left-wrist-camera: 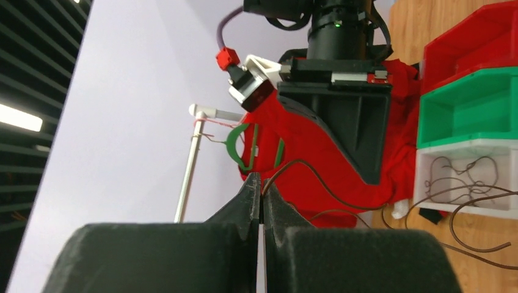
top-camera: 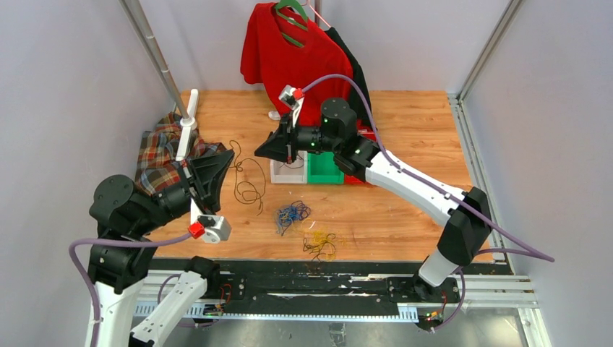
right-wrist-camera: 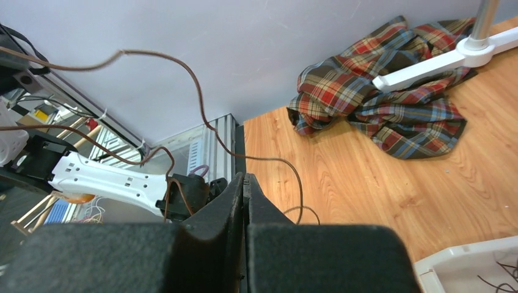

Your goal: Untangle the cables

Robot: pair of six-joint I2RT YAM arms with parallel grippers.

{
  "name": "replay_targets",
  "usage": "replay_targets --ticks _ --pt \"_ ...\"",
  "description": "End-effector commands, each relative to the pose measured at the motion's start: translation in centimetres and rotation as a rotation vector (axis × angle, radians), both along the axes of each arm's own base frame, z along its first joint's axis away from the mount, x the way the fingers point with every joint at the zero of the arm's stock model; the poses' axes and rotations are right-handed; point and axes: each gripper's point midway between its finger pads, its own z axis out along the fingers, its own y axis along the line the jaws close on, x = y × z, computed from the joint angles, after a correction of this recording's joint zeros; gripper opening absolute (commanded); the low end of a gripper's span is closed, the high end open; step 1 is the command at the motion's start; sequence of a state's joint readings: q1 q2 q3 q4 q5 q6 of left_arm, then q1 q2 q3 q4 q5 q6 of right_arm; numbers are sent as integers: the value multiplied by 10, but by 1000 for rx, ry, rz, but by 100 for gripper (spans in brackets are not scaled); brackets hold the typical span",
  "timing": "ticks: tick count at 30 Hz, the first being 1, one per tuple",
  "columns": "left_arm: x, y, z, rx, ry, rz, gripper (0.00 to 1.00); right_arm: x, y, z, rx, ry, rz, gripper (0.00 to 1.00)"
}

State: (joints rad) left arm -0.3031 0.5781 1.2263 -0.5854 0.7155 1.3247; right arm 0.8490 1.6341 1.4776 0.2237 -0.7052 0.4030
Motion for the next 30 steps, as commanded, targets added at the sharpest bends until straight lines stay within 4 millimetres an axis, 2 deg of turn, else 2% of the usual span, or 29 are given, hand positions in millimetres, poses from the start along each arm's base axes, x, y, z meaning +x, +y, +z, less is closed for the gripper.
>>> replay_targets --ticks 1,6,7,9,11,13,14,22,27,30 --pt "16 -1 -9 -97 163 26 0 4 -12 18 43 -47 -37 1" --pt "26 -2 -28 -145 292 46 1 4 -16 18 43 -48 -50 1" --pt "27 -3 -30 -145 302 45 1 6 -18 17 38 -49 -58 4" --pt "29 -4 -30 -152 306 41 1 9 -21 11 23 -59 -84 28" --pt "32 -5 -23 -175 284 37 1 15 -22 3 10 -67 -118 44" --pt "34 -6 -16 -206 259 34 1 14 -19 -6 -2 -73 -96 65" --pt "34 -5 -12 -219 247 33 1 10 -15 -10 -7 -83 -67 69" --pt "31 -2 -16 -196 196 46 0 -7 7 -55 -100 -153 3 71" --pt "26 0 -17 -207 183 45 1 11 27 -96 -260 -197 -94 71" --pt "22 1 -14 -202 160 42 1 24 35 -112 -294 -183 -145 68"
